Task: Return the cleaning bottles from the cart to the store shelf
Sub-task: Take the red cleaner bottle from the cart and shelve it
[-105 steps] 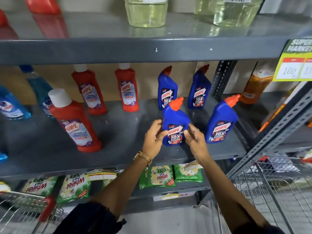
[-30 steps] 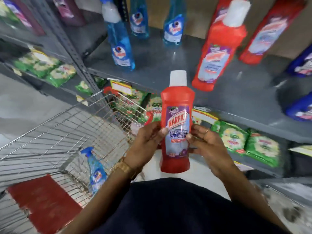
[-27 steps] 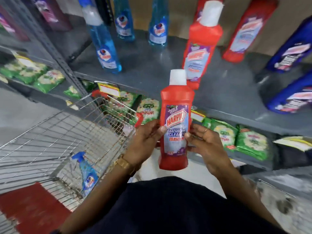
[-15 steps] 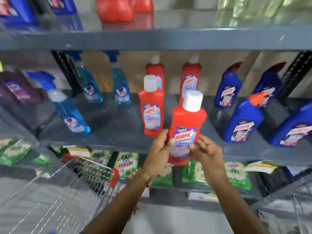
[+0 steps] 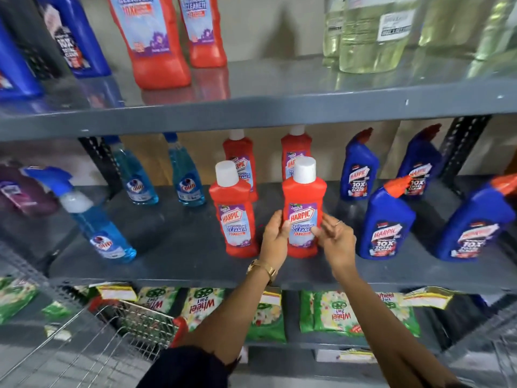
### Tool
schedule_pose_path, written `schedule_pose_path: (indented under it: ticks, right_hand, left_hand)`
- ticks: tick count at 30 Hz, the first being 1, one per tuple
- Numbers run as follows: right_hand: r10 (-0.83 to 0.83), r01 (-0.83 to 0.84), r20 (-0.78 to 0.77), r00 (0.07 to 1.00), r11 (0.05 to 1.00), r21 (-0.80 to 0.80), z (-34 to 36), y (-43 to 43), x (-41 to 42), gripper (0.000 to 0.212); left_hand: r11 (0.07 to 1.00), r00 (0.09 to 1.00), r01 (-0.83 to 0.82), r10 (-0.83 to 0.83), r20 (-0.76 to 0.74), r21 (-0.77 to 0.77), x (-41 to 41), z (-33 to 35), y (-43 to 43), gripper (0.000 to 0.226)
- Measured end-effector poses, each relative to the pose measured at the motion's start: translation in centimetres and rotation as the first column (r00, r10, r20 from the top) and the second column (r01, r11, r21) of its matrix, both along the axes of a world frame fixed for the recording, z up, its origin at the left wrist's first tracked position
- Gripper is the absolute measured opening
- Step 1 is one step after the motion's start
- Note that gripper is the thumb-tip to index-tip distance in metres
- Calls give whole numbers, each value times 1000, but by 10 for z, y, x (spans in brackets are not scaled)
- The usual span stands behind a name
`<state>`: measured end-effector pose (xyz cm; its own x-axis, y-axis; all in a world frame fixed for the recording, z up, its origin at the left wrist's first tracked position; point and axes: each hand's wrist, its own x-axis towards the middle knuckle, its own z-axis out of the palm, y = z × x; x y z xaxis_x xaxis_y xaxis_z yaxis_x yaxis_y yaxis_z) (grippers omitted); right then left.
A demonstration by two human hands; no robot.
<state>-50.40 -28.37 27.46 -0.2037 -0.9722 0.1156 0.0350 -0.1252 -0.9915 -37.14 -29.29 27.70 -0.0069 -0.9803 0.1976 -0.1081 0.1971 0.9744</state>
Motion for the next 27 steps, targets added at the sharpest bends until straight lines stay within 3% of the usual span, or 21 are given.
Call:
schedule_pose_path:
  ticks: [7, 12, 14, 18, 22, 24, 27]
  right_hand:
    - [20, -27, -127, 992, 998, -50, -5, -1, -5, 42]
    - [-306, 244, -267, 914, 939, -244, -14, 36, 17, 46]
    - [-347, 242, -304, 887, 911, -334, -21, 58, 38, 40]
    - [-103, -31, -412, 905, 951, -307, -39, 110, 100, 34]
    - [289, -403, -532, 796, 909, -110, -63, 149, 177, 41]
    - [445, -547, -589, 675, 837, 6, -75, 166, 217, 40]
    - [655, -728, -648, 389, 649, 220, -95, 200, 281, 36]
  left_hand:
    - [1000, 1000, -6, 6, 12, 1, -4, -6, 0, 25]
    - [999, 998, -15, 18, -60, 48, 13, -17, 38, 43]
    - [999, 997, -27, 31, -72, 45, 31, -28, 66, 39]
    - [976, 974, -217, 217, -64, 6, 95, -40, 128, 27]
    - [876, 874, -483, 482, 60, -9, 182, -68, 187, 20]
    - [817, 808, -576, 564, 170, 26, 225, -88, 216, 20]
    - [702, 688, -703, 627, 365, 118, 294, -131, 272, 22]
